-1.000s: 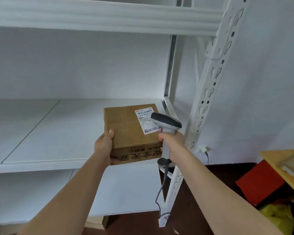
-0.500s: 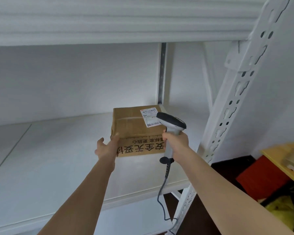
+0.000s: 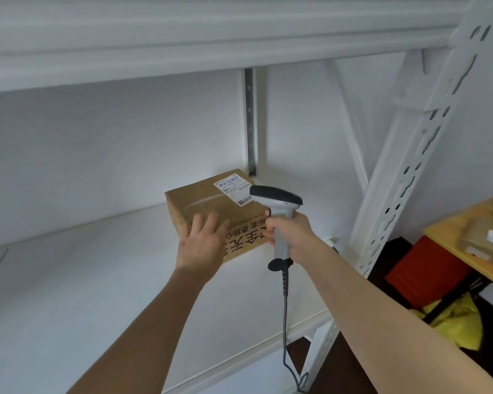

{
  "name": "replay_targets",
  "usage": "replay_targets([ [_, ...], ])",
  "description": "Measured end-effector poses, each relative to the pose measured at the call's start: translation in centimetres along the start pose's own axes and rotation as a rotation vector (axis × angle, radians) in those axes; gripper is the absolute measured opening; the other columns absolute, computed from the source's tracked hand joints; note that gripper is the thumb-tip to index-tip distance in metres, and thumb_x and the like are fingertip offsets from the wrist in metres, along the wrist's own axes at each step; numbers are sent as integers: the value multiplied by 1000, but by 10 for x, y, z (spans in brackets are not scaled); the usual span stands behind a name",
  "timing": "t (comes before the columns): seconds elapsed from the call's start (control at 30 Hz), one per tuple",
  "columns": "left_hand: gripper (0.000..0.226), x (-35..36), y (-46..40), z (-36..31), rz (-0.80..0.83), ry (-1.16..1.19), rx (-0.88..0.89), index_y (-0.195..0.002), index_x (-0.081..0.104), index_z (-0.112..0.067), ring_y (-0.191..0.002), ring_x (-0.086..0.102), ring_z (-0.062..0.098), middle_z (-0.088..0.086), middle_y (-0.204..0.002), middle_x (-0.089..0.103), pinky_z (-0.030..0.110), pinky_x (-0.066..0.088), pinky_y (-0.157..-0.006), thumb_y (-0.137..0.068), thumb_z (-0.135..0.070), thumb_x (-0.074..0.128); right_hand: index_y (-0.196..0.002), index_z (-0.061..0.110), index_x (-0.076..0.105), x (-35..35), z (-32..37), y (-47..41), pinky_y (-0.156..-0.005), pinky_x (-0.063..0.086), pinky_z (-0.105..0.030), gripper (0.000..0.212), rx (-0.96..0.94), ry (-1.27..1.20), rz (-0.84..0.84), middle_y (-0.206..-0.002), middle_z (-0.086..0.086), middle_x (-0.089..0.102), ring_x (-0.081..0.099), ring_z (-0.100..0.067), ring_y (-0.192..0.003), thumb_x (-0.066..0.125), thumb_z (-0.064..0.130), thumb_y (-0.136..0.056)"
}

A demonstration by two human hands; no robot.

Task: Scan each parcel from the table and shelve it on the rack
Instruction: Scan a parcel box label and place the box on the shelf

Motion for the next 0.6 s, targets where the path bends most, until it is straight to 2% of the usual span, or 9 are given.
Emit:
replay_targets([
  [0.07,60,13,-4,2,88,-17,8,-144,43,-28,-122,41,26,-3,-133,50,48,31,-111,-89,-24,65,-96,1,66,1,4,-4,-89,57,-43,22,-12,35,0,-101,-19,71,71,-30,-97,64,-4,-74],
  [0.13,72,22,-13,9,161,-39,-50,-152,22,-33,-135,28,26,-3,-148,34,46,20,-117,-91,-22,58,-98,3,65,3,8,-7,-84,56,-38,19,-24,35,19,-100,-17,72,72,-25,-91,66,-2,-79],
  [0.23,83,26,-24,17,265,-147,-142,-152,0,-42,-141,9,37,7,-155,5,44,27,-112,-91,-21,52,-95,9,62,7,11,-10,-74,53,-31,14,-26,5,42,-93,-6,71,70,-17,-81,67,1,-85],
  [0.27,84,27,-26,18,272,-136,-169,-152,-1,-42,-141,8,40,9,-153,4,43,31,-109,-91,-22,52,-95,10,62,7,12,-12,-73,53,-30,14,-27,7,36,-94,-5,72,70,-17,-82,67,1,-85],
  [0.37,80,37,-27,19,286,-56,-219,-154,8,-33,-138,13,44,11,-151,16,46,37,-108,-89,-19,54,-104,6,64,6,12,-17,-67,52,-29,21,-33,29,5,-103,-10,73,70,-20,-84,67,2,-84],
  [0.43,80,46,-29,22,325,-31,-245,-154,11,-28,-138,13,47,14,-152,17,51,32,-113,-87,-16,54,-106,7,63,6,11,-19,-68,53,-29,24,-25,41,2,-104,-9,73,71,-21,-91,67,2,-83],
  [0.5,84,51,-35,30,380,74,-289,-155,10,-29,-143,3,47,13,-157,10,53,24,-117,-85,-14,55,-101,9,63,6,11,-19,-75,55,-33,21,-20,48,-6,-105,-10,72,70,-25,-97,67,2,-82],
  [0.6,90,58,-45,44,481,222,-308,-155,9,-33,-146,-11,41,5,-162,-1,54,16,-119,-81,-15,57,-97,9,63,6,12,-18,-74,52,-33,17,-15,35,-11,-107,-12,71,68,-24,-91,67,1,-82],
])
Point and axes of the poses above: each hand's wrist, its own y-axis away from the middle knuckle, its own x-axis out of the palm, z = x × y, the point moved 9 cm from there along -y, towards the middle knuckle
